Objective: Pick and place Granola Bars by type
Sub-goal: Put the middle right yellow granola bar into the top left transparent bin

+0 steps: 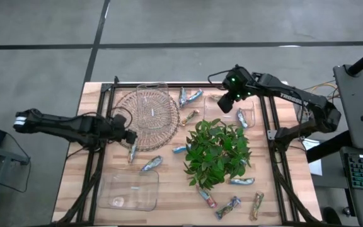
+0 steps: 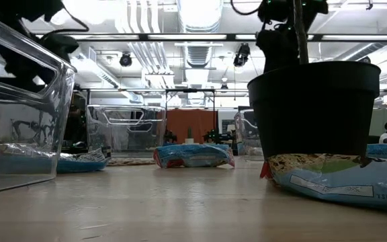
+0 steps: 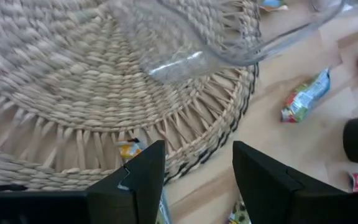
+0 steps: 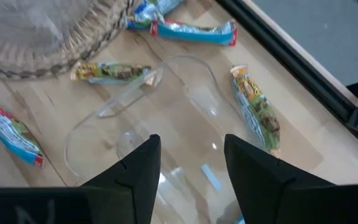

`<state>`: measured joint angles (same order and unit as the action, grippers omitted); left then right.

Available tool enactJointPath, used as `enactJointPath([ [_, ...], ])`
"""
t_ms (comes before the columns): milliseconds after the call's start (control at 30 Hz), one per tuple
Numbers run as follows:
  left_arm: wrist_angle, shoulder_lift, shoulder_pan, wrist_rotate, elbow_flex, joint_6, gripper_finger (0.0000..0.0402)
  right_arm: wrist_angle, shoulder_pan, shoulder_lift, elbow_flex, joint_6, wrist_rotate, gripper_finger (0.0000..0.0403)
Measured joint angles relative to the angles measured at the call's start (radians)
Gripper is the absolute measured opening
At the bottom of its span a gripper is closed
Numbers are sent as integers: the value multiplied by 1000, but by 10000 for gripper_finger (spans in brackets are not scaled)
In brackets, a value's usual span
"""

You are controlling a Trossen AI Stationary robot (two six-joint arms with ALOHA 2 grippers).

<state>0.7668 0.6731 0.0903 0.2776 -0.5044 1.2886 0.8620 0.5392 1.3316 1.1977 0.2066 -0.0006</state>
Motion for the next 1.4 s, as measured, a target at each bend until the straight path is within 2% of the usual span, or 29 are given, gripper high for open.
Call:
enactJointPath([
  [400, -10, 5, 134, 157, 96, 236, 170, -234, -22, -383, -305, 63, -4, 169],
  [633, -15, 29, 143, 215, 121, 308, 170, -301, -59, -580, -469, 132, -7, 169],
  [800, -69, 36, 143, 218, 139, 310, 170, -410, -88, -708, -599, 194, -9, 169],
  [1067, -95, 37, 143, 219, 150, 308, 170, -464, -107, -845, -752, 260, 1, 169],
  [1400, -97, 50, 143, 218, 150, 306, 170, -488, -107, -899, -852, 308, 0, 169],
])
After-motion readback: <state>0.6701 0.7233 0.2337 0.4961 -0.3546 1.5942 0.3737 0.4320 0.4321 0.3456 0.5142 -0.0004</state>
